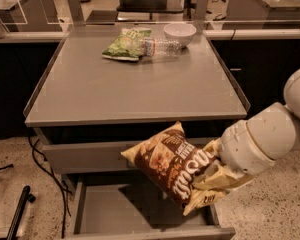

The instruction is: Place brown chip bag into middle drawer

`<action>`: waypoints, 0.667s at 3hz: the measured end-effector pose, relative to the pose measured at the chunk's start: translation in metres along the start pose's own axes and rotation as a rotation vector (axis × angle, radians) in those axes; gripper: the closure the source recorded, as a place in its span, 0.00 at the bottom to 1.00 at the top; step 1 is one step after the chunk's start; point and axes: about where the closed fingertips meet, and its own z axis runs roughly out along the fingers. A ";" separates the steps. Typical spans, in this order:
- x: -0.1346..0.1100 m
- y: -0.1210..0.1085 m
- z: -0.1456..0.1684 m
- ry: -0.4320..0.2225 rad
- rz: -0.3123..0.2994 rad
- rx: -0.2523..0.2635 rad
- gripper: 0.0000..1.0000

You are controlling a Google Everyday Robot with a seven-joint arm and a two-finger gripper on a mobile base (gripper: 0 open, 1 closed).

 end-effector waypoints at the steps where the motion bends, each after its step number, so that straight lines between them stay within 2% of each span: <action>1: 0.000 0.002 0.002 0.003 -0.010 -0.002 1.00; 2: 0.009 0.005 0.013 0.059 -0.047 -0.003 1.00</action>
Offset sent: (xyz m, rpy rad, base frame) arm -0.0091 -0.0059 -0.0466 -0.1571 -0.0441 0.0818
